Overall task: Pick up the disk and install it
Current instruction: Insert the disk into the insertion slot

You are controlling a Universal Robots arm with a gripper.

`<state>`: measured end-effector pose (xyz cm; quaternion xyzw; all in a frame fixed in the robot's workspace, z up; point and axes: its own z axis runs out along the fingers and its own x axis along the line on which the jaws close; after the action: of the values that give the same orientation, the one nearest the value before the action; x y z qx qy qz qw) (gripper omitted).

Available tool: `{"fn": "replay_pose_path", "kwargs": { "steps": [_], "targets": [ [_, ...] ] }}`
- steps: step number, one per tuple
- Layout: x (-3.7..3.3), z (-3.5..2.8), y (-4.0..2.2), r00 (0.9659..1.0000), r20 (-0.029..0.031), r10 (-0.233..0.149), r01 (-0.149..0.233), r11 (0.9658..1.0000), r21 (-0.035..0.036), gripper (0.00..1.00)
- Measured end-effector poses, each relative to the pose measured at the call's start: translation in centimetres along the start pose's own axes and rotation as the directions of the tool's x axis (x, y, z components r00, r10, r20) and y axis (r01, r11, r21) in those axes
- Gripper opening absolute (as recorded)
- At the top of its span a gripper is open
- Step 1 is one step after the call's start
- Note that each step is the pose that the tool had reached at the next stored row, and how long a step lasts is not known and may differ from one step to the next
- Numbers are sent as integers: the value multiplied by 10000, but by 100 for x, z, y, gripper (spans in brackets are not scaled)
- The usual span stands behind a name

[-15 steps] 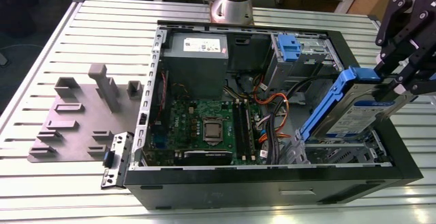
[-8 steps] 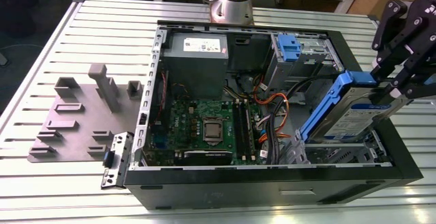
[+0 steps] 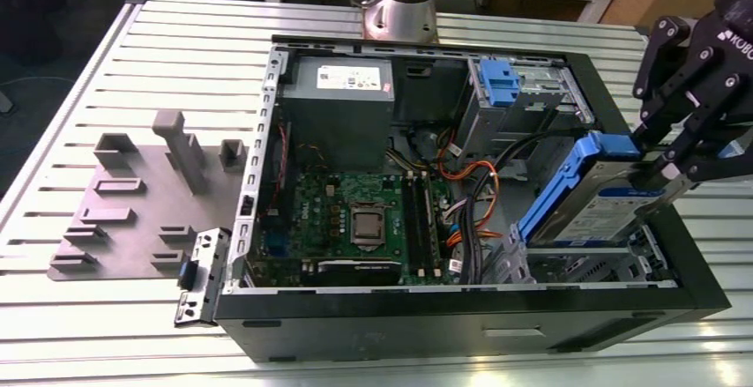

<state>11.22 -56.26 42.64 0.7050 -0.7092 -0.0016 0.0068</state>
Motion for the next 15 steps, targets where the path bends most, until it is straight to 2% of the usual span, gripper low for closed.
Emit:
{"fn": "replay_pose_path", "kwargs": {
  "steps": [15],
  "targets": [
    [-2,243,-3,10000,1,0,0,10000,0,35]
  ]
}}
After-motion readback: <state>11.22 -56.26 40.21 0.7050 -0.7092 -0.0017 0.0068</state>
